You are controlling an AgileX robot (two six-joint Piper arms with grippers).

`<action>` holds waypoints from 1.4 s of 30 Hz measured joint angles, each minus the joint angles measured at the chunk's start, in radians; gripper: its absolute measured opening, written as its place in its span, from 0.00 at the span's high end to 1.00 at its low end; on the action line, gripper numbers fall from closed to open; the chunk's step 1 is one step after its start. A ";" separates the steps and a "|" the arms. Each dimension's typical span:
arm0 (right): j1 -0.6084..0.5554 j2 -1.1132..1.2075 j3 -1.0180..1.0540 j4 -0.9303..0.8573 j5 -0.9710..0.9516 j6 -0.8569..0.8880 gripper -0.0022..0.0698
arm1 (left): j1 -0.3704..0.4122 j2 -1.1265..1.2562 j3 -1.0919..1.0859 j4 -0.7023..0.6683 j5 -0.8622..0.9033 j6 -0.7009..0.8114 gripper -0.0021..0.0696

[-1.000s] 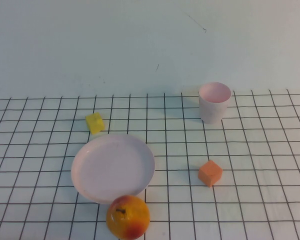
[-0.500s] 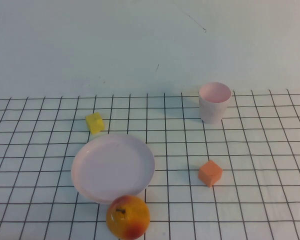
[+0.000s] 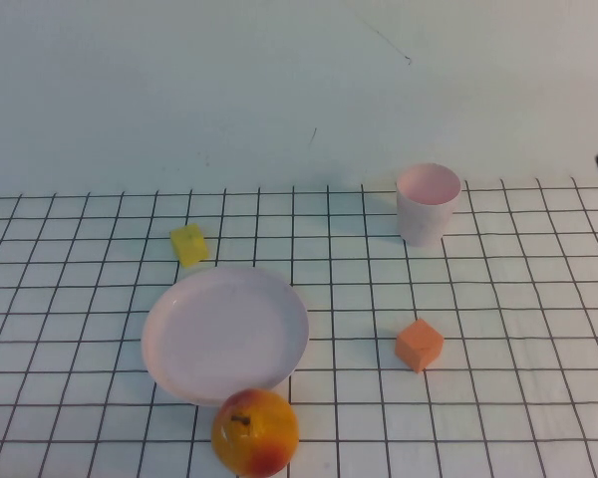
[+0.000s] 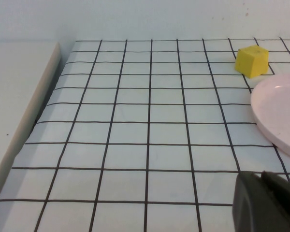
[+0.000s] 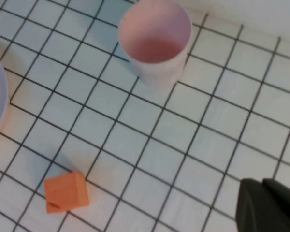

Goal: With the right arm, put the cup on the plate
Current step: Pick up the cup from the table

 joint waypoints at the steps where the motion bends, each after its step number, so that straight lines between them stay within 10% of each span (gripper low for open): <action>1: 0.017 0.038 -0.043 0.000 0.008 0.000 0.97 | 0.000 0.000 0.000 0.000 0.000 0.000 0.98; 11: 0.192 0.406 -0.453 -0.111 0.092 0.068 0.94 | 0.000 0.000 0.000 0.000 0.000 0.000 0.98; 20: 0.201 0.718 -0.837 -0.201 0.217 0.173 0.37 | 0.000 0.000 0.000 0.000 0.000 0.000 0.98; 27: 0.201 0.830 -0.927 -0.212 0.178 0.202 0.30 | 0.000 0.000 0.000 0.000 0.000 0.000 0.98; 33: 0.201 0.876 -0.933 -0.212 0.169 0.202 0.41 | 0.000 0.000 0.000 0.000 0.000 0.000 0.98; 39: 0.201 0.893 -0.935 -0.212 0.164 0.204 0.86 | 0.000 0.000 0.000 0.000 0.000 0.000 0.98; 42: 0.201 0.892 -0.945 -0.212 0.165 0.204 0.92 | 0.000 0.000 0.000 0.000 0.000 0.000 0.98</action>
